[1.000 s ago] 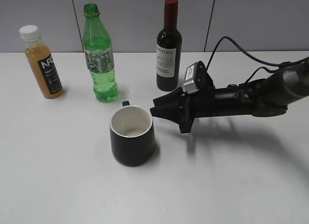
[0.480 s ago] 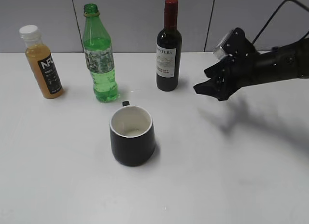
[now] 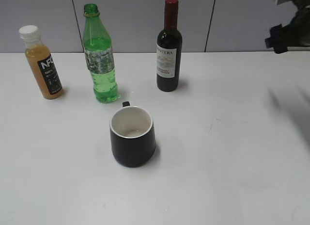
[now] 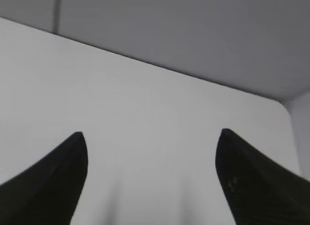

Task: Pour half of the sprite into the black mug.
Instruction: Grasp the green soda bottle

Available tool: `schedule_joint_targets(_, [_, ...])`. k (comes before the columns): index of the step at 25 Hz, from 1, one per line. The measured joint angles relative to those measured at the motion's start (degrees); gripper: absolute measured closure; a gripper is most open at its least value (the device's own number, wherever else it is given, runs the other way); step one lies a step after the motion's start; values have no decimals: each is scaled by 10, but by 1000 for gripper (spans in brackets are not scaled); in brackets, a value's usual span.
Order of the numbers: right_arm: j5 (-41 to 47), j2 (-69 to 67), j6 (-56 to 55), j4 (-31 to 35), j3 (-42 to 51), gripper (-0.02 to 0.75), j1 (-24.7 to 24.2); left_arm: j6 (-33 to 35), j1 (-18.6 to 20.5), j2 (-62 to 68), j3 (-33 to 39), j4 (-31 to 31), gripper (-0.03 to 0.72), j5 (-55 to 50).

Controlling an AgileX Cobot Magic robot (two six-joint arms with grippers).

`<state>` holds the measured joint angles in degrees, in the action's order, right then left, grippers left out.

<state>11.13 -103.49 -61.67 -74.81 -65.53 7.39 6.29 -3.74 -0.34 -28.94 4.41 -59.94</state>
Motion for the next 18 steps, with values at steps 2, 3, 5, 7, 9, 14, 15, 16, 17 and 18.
schedule_joint_targets(2, [83, 2, 115, 138, -20, 113, -2, 0, 0, 0, 0, 0, 240, 0])
schedule_joint_targets(3, [117, 2, 196, 232, -37, 115, -5, 0, 0, 0, 0, 0, 240, 0])
schedule_joint_targets(5, [192, 1, 347, 435, -74, 118, -19, 0, 0, 0, 0, 0, 240, 0])
schedule_joint_targets(7, [257, -1, 474, 584, -116, 123, -38, 0, 0, 0, 0, 0, 240, 0])
schedule_joint_targets(9, [325, -3, 529, 658, -154, 128, -49, 0, 0, 0, 0, 0, 240, 0])
schedule_joint_targets(14, [509, -4, 582, 686, -253, 140, -52, 0, 0, 0, 0, 0, 240, 0])
schedule_joint_targets(15, [537, -3, 589, 689, -264, 142, -52, 0, 0, 0, 0, 0, 240, 0])
schedule_joint_targets(16, [551, 2, 594, 694, -267, 143, -52, 0, 0, 0, 0, 0, 240, 0])
schedule_joint_targets(17, [559, 8, 598, 701, -267, 143, -52, 0, 0, 0, 0, 0, 240, 0])
schedule_joint_targets(18, [565, 18, 601, 710, -266, 144, -52, 0, 0, 0, 0, 0, 240, 0])
